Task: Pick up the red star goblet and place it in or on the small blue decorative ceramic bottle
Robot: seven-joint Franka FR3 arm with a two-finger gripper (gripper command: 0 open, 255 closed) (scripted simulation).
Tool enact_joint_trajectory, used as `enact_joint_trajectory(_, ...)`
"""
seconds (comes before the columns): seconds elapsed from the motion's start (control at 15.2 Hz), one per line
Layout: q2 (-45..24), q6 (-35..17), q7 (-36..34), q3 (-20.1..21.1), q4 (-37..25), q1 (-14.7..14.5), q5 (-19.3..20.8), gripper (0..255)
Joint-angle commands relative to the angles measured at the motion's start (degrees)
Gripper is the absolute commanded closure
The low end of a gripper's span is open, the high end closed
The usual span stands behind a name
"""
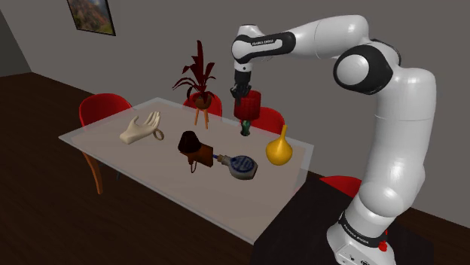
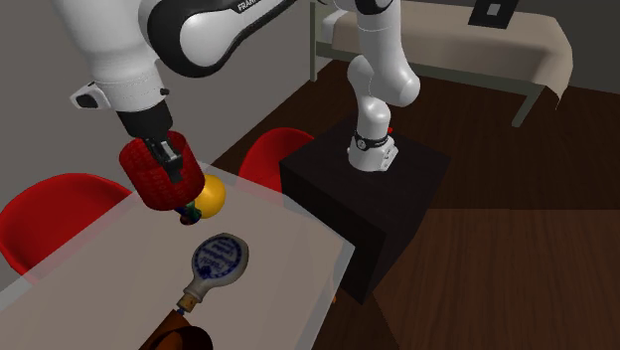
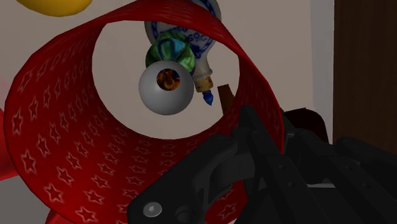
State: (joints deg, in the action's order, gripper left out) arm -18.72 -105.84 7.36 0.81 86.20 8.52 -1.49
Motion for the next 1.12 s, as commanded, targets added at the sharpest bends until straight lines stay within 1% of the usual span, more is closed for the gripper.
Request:
enact_joint_trajectory(0.0,-0.2,-1.6,0.0,0.0,1.4,0.0,0.0,255)
enact_joint_trajectory(1.06,-3.0,-12.8,0.3,0.0,9.7,0.0,-0.1,255)
